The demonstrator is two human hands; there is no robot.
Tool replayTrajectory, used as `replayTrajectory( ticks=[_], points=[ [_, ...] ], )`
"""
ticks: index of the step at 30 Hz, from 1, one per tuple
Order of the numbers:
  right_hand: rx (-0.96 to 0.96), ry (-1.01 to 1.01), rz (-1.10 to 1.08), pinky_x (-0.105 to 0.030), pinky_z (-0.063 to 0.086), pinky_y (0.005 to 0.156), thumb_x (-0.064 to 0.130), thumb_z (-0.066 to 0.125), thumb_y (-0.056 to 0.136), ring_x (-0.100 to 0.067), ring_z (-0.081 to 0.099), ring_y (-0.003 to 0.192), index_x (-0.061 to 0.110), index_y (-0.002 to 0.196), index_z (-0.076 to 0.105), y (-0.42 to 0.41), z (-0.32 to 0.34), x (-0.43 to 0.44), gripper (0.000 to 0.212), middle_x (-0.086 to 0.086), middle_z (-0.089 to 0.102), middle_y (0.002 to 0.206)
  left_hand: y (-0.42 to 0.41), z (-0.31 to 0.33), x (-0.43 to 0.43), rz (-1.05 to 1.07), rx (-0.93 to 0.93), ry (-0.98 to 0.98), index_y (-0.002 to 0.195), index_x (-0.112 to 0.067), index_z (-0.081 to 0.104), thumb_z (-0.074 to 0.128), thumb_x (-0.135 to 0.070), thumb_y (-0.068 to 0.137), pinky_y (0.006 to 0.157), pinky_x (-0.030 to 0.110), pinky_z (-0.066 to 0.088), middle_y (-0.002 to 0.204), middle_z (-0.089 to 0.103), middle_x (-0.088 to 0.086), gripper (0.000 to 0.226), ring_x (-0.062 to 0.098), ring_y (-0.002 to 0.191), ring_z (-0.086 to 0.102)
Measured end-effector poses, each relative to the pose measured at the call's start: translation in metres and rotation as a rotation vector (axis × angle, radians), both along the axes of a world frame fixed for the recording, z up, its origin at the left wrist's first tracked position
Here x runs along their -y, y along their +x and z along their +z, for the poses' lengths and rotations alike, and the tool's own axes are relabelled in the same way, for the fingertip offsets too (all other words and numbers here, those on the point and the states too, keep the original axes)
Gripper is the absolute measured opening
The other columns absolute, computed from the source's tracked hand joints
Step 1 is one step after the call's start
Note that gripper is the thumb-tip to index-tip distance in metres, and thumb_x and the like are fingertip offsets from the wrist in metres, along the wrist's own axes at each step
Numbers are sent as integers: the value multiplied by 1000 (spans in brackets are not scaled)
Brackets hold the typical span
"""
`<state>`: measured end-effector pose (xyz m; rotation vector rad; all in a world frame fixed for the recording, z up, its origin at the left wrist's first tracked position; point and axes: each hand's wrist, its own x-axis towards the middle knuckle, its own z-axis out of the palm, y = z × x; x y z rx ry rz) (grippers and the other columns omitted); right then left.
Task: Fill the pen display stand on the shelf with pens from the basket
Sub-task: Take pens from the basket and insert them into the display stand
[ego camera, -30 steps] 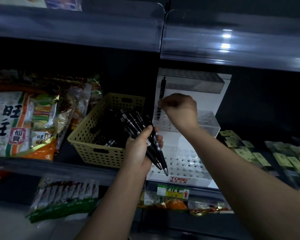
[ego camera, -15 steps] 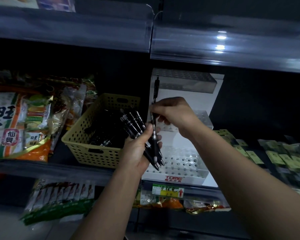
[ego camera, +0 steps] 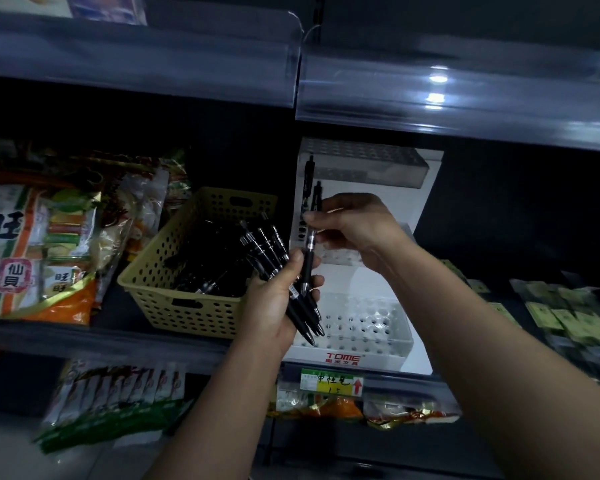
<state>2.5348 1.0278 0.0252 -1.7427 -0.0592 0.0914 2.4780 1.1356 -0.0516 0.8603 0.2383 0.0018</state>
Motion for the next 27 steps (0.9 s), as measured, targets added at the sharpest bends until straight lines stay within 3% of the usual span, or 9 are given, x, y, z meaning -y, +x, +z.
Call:
replayTrajectory(
  ticks=[6, 10, 14, 18, 23, 25, 27],
  points=[
    [64, 129, -165, -20, 51, 47, 6, 77, 77, -12, 57, 47, 14, 81, 60, 10, 15, 1, 19, -6, 66, 71, -1, -2, -1, -5, -44, 45, 104, -5, 64, 63, -19, 90, 49, 27, 49, 75, 63, 5, 20, 17, 56, 59],
    [148, 167, -279, -26, 48, 50, 0, 73, 79, -18, 53, 52, 10, 86, 63, 22, 20, -2, 16, -4, 63, 66, -2, 0, -1, -23, -69, 71, 101, -6, 65, 63, -11, 90, 49, 27, 46, 69, 60, 4, 12, 17, 54, 56],
    [264, 174, -347, -30, 48, 60, 1, 74, 78, -19, 55, 61, 20, 74, 60, 36, 18, -4, 24, -3, 66, 74, -3, 1, -2, -45, -56, 81, 109, -4, 65, 54, 3, 89, 47, 26, 45, 71, 58, 7, 25, 18, 54, 55],
    [345, 122, -441, -41, 52, 77, 7, 78, 72, -24, 63, 76, 30, 64, 60, 51, 9, -7, 30, -4, 70, 82, -2, 1, -1, -43, -49, 121, 109, -4, 66, 53, 4, 89, 47, 26, 45, 65, 57, 7, 25, 17, 52, 55],
    [403, 66, -466, -47, 56, 79, 3, 74, 73, -23, 63, 74, 34, 63, 61, 59, 3, -10, 35, 0, 70, 75, -1, 1, -1, -38, -34, 115, 111, -2, 64, 53, 5, 89, 46, 25, 45, 67, 55, 9, 25, 18, 51, 54],
    [431, 20, -484, -47, 56, 77, 0, 70, 74, -21, 61, 71, 35, 61, 61, 62, 2, -11, 39, 1, 69, 74, -1, 1, -1, -37, -33, 109, 111, -3, 64, 54, 5, 89, 46, 25, 45, 67, 55, 8, 25, 18, 52, 53],
    [479, -91, -481, -39, 56, 76, 5, 70, 78, -17, 59, 71, 32, 68, 64, 59, 3, -13, 29, 0, 69, 78, 0, 2, -1, -31, -41, 113, 110, -3, 65, 56, 5, 88, 46, 25, 45, 64, 56, 7, 25, 18, 51, 54]
  ],
)
